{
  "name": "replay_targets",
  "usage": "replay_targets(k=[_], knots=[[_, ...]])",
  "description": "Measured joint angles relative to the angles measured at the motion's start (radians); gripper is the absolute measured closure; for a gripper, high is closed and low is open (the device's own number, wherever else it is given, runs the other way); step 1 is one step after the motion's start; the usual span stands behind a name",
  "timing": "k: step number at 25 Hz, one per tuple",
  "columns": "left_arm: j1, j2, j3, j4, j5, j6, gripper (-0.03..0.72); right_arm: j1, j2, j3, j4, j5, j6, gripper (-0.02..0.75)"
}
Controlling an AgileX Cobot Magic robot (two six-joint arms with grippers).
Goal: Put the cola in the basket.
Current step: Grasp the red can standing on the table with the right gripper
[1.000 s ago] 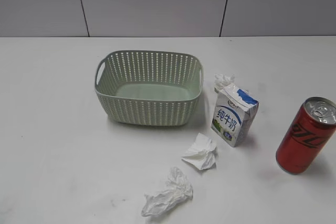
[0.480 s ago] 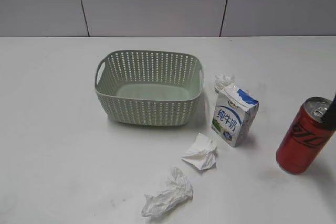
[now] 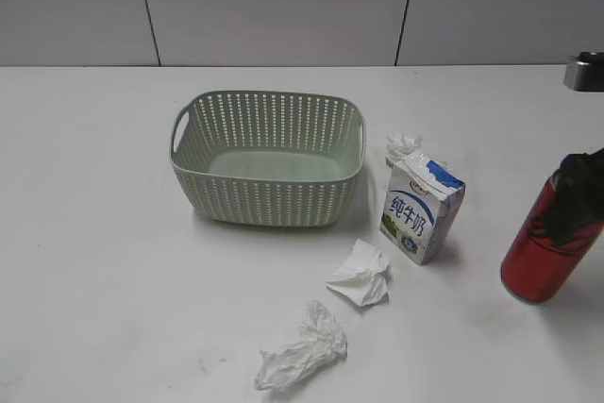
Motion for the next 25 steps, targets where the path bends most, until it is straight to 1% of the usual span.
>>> replay_targets(k=[3, 7, 11, 18, 20, 23, 25], knots=[[0.000, 0.000, 0.000, 0.000, 0.000, 0.000, 0.459, 0.042, 0.001, -0.003, -0.007, -0.060, 0.000, 0.113], [0.000, 0.000, 0.000, 0.000, 0.000, 0.000, 0.459, 0.082, 0.019, -0.003, -0.034, -0.096, 0.004, 0.113], [0.000, 0.000, 0.000, 0.000, 0.000, 0.000, 0.459, 0.085, 0.071, -0.004, -0.059, -0.112, 0.013, 0.113], [0.000, 0.000, 0.000, 0.000, 0.000, 0.000, 0.459, 0.085, 0.106, -0.038, -0.062, -0.143, 0.016, 0.116], [0.000, 0.000, 0.000, 0.000, 0.000, 0.000, 0.459, 0.085, 0.106, -0.059, -0.062, -0.134, 0.016, 0.130], [0.000, 0.000, 0.000, 0.000, 0.000, 0.000, 0.459, 0.085, 0.106, -0.079, -0.062, -0.095, 0.027, 0.175], [0.000, 0.000, 0.000, 0.000, 0.000, 0.000, 0.459, 0.085, 0.106, -0.081, -0.063, -0.073, 0.035, 0.187]])
